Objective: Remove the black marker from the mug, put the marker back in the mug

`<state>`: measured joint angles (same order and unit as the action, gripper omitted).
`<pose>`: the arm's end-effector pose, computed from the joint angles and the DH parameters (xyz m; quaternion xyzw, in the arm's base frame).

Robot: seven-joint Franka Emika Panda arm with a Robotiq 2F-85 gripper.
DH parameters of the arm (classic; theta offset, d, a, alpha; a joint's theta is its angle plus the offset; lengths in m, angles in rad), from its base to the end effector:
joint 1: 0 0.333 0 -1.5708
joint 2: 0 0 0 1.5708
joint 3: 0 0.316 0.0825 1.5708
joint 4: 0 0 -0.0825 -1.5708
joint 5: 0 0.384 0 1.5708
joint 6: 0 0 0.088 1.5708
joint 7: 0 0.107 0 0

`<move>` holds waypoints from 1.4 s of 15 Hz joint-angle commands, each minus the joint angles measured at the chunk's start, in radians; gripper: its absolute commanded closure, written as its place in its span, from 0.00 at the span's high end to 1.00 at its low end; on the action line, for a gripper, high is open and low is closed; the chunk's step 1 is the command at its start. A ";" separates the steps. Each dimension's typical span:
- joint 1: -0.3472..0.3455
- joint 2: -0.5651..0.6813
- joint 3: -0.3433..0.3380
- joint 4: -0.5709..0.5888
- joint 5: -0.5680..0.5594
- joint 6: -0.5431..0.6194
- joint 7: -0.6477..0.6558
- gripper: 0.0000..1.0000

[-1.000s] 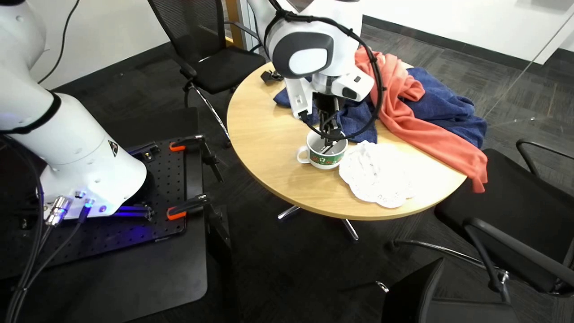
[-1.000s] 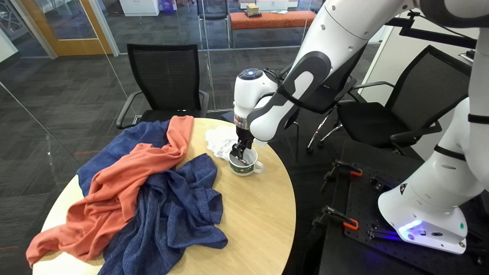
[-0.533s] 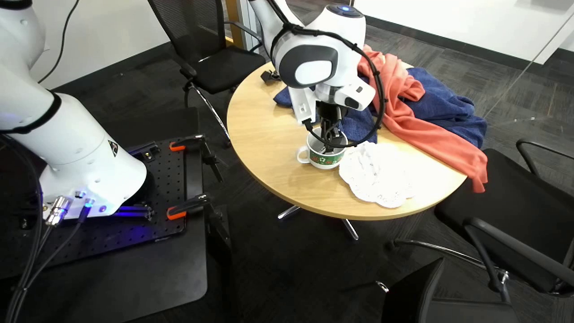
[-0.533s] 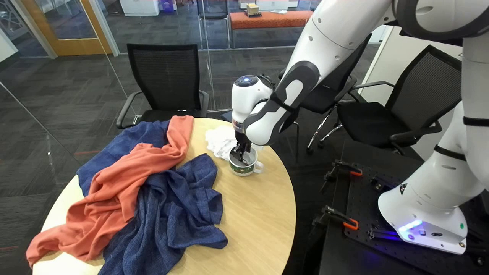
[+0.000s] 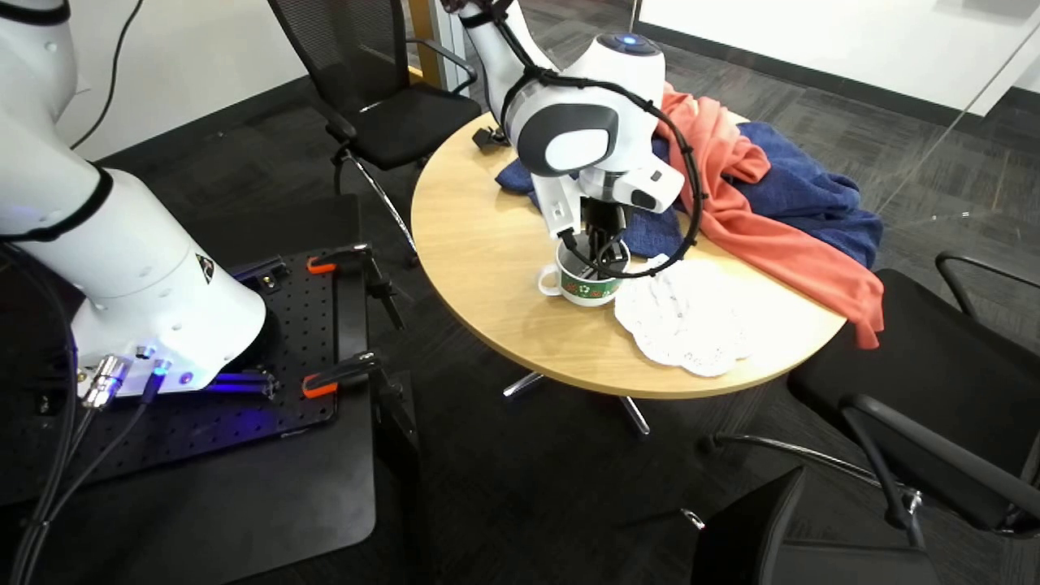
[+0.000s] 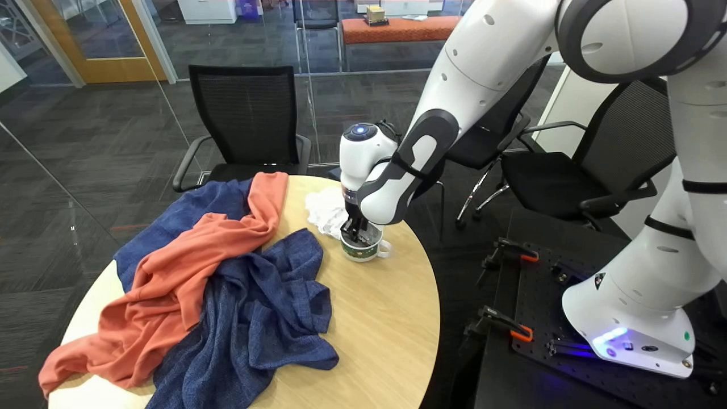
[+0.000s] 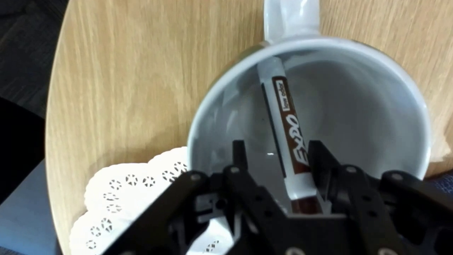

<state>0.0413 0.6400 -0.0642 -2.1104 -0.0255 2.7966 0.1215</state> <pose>0.5705 -0.0131 0.1115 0.9980 -0.0535 0.0246 0.0224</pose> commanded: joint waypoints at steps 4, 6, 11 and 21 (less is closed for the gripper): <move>0.049 0.008 -0.042 -0.002 -0.007 0.054 0.035 0.00; 0.052 -0.026 -0.046 -0.035 -0.005 0.072 0.035 0.05; 0.064 -0.150 -0.075 -0.126 -0.006 0.103 0.043 0.05; 0.039 -0.482 0.030 -0.346 0.005 0.054 -0.019 0.05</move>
<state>0.0885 0.2717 -0.0781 -2.3622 -0.0254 2.8778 0.1370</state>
